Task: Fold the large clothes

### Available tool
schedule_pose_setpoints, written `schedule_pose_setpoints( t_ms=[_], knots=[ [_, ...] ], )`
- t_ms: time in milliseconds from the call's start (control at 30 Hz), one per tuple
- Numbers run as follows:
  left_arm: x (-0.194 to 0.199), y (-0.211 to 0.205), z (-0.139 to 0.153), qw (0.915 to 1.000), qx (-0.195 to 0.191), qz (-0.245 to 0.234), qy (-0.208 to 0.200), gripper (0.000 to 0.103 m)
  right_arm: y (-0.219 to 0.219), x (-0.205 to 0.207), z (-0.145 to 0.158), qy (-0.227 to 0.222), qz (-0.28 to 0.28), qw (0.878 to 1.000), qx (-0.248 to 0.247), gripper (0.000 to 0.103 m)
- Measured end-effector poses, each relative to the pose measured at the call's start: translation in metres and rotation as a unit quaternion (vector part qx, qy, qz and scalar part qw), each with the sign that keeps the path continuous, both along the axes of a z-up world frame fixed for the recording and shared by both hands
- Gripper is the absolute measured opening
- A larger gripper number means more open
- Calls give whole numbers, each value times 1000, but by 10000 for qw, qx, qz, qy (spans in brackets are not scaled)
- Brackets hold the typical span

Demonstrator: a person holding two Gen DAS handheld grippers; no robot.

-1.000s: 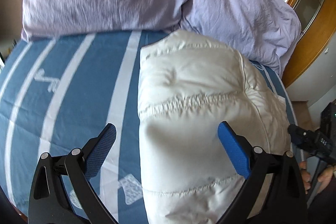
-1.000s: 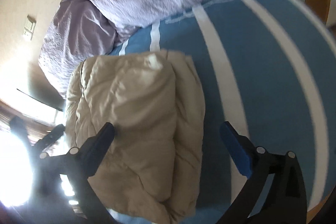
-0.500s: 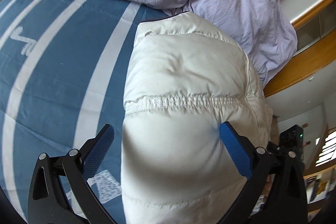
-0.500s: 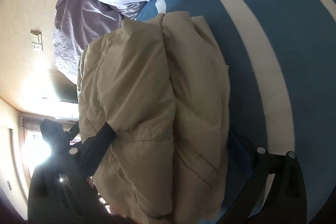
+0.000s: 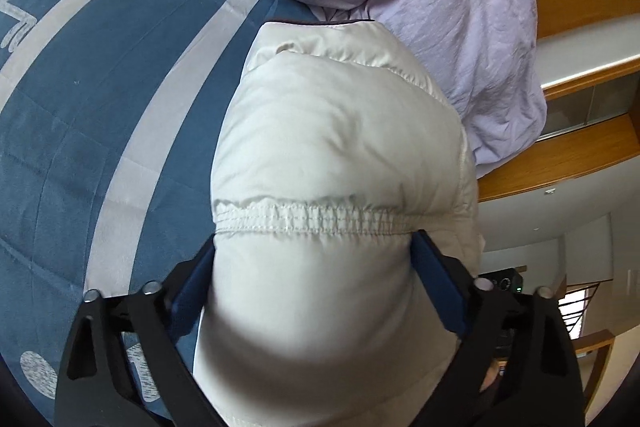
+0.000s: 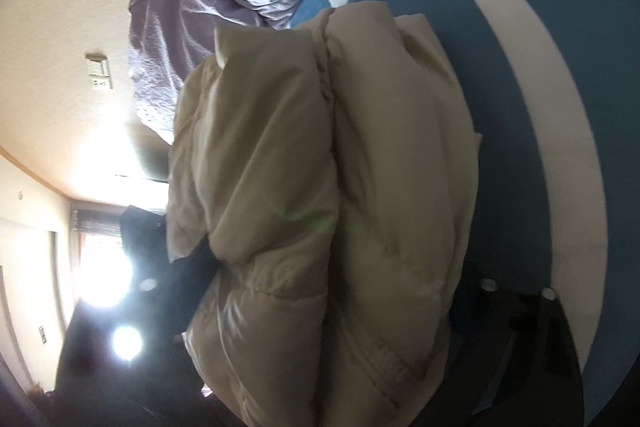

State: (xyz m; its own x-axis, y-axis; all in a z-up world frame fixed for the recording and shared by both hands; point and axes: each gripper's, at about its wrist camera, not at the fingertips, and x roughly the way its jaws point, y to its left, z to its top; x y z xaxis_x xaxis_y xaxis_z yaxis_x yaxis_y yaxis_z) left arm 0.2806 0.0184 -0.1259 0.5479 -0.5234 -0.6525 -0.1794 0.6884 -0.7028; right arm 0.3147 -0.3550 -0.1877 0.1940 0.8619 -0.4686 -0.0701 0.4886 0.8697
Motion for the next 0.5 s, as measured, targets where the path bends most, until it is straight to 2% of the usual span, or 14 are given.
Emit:
schedule_pose_setpoints(
  t_ms=[67, 167, 500],
  knots=[
    [2, 5, 3, 10000, -80, 42, -35, 82, 1, 3, 2, -46, 7, 9999, 113, 74],
    [6, 14, 11, 9998, -89, 104, -107, 77, 5, 8, 7, -126, 32, 9997, 208, 64],
    [34, 61, 39, 9983, 254, 468, -233, 76, 58, 52, 30, -264, 127, 9994, 202, 57]
  ],
)
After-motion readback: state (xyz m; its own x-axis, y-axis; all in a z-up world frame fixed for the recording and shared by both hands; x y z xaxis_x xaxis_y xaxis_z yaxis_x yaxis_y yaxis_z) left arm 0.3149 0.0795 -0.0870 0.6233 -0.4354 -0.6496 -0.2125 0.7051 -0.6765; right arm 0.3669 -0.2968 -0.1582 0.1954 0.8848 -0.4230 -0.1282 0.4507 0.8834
